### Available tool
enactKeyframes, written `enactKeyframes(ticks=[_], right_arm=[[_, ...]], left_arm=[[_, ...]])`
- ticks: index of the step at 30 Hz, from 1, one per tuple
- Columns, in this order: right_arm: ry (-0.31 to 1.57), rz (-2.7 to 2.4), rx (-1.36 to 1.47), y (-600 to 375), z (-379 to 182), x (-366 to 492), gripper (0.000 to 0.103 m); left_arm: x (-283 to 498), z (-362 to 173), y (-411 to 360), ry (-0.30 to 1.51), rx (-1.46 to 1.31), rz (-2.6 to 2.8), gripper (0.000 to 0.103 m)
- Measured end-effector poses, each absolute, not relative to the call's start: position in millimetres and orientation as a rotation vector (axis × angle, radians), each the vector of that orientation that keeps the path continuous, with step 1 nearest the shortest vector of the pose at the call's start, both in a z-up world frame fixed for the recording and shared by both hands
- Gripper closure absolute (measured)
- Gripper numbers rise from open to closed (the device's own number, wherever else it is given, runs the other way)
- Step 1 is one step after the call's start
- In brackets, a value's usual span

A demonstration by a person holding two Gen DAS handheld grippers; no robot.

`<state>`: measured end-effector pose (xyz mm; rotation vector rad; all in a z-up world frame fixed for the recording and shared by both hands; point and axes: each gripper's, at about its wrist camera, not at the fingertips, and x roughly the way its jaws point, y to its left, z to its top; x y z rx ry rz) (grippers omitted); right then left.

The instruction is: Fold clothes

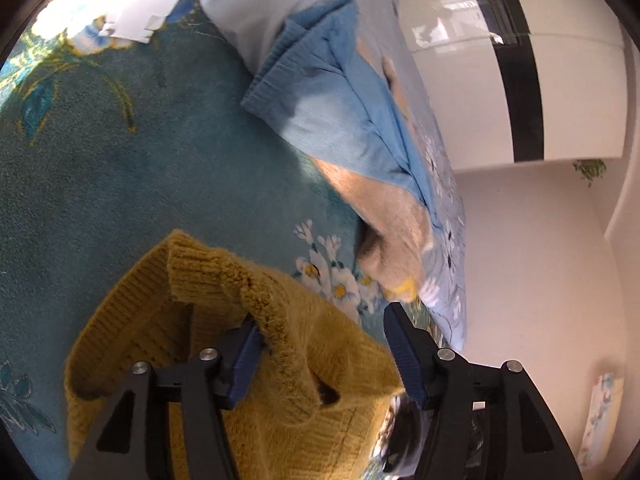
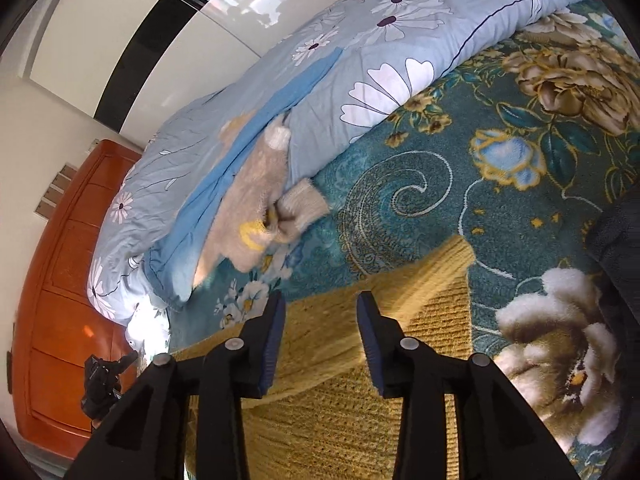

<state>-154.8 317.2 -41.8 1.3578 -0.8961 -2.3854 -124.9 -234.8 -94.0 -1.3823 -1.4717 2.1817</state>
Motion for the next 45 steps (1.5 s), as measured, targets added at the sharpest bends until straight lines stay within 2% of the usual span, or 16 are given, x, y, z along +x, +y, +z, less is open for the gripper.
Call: enactKeyframes(ticks=[3, 6, 11, 16, 24, 26, 31, 32, 34, 35, 36, 37, 45], right_arm=[[-0.884, -2.375, 1.307, 320.9, -36.4, -115.5, 0.060], [-0.823, -2.399, 1.295, 322.9, -39.2, -60.3, 0.059], [-0.775, -2.444, 1.407, 332.5, -69.7, 26.9, 0.058], [-0.982, -2.426, 1.510, 352.9, -108.8, 90.1, 0.058], [-1.224, -2.412, 1.515, 363.6, -134.2, 127.3, 0.058], [-1.231, -2.387, 1.519, 360.4, -136.7, 128.5, 0.058], [-1.222, -2.364, 1.504, 346.8, -137.2, 125.1, 0.058], [-1.222, -2.365, 1.501, 344.1, -137.8, 124.4, 0.058], [-1.243, -2.356, 1.479, 341.2, -138.8, 123.3, 0.062], [-1.261, -2.348, 1.463, 340.5, -139.3, 122.7, 0.074], [-1.280, -2.339, 1.447, 340.0, -139.4, 121.6, 0.086], [-1.282, -2.342, 1.437, 339.9, -138.3, 120.2, 0.091], [-1.177, -2.461, 1.272, 361.5, -90.8, 105.0, 0.095]], left_arm=[[-86.1, -72.0, -233.7, -1.381, -1.314, 2.275, 0.038], [-38.4, -65.4, -246.3, -1.318, -1.294, 2.423, 0.031], [34.0, -98.4, -272.1, -1.304, -1.444, 2.577, 0.031], [63.2, -139.5, -272.3, -1.340, -1.529, 2.504, 0.031], [44.8, -151.7, -258.2, -1.313, -1.481, 2.419, 0.033], [41.6, -155.0, -257.3, -1.337, -1.475, 2.406, 0.034], [39.6, -159.2, -257.0, -1.336, -1.505, 2.425, 0.061], [40.3, -159.3, -257.6, -1.336, -1.508, 2.427, 0.063], [42.2, -159.6, -259.9, -1.352, -1.505, 2.431, 0.074], [43.0, -160.4, -260.4, -1.360, -1.509, 2.435, 0.076], [43.8, -161.3, -260.5, -1.369, -1.516, 2.441, 0.083], [45.3, -160.8, -260.1, -1.373, -1.516, 2.449, 0.091], [79.1, -136.5, -245.2, -1.331, -1.463, 2.494, 0.093]])
